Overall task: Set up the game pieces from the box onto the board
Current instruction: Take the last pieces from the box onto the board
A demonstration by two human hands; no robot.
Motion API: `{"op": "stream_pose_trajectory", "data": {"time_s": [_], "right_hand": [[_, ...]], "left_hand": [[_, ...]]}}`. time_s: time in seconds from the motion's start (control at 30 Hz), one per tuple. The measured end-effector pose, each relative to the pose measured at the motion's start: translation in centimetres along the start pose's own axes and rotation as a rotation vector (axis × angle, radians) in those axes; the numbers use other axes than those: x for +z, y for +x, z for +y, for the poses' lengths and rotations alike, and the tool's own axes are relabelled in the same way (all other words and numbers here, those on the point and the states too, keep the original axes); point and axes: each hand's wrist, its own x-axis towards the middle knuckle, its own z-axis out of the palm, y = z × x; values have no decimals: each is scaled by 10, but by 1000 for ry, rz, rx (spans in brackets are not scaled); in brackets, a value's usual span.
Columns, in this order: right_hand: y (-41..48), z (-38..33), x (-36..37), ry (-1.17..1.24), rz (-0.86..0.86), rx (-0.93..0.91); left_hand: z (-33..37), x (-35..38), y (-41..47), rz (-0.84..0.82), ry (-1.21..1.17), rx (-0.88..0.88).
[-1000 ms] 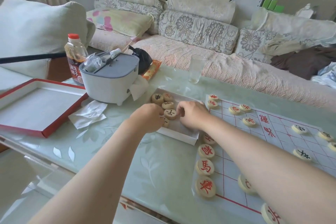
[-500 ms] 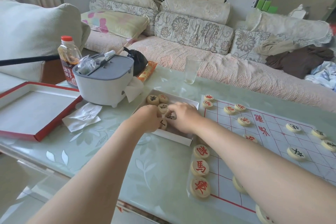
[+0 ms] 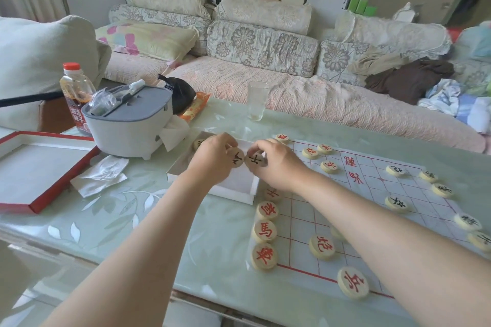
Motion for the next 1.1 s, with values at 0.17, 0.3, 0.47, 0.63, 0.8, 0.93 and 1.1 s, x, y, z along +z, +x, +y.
{"op": "stream_pose_trajectory", "data": {"time_s": [0.17,0.3,0.47,0.63,0.8,0.93,1.1], "right_hand": [[-46,40,-40,27,77,89],[-87,80,-69,36,112,175],[-133,120,-98,47,157,278],[-172,161,-127,46,208,387],[-200,210,-154,-33,273,574],[-215,250,-173,-89,358,712],[-217,294,-186,-135,445,862]], "left_hand": [[51,19,-11,-76,-47,66],[95,49,-19,-164,-152,72],[146,95,-34,-309,-319,44],[182,134,-39,-359,-529,-93],[210,162,-42,-428,-537,-66],[230,184,-41,-455,-540,-20],[240,209,-40,-480,-573,-3]]}}
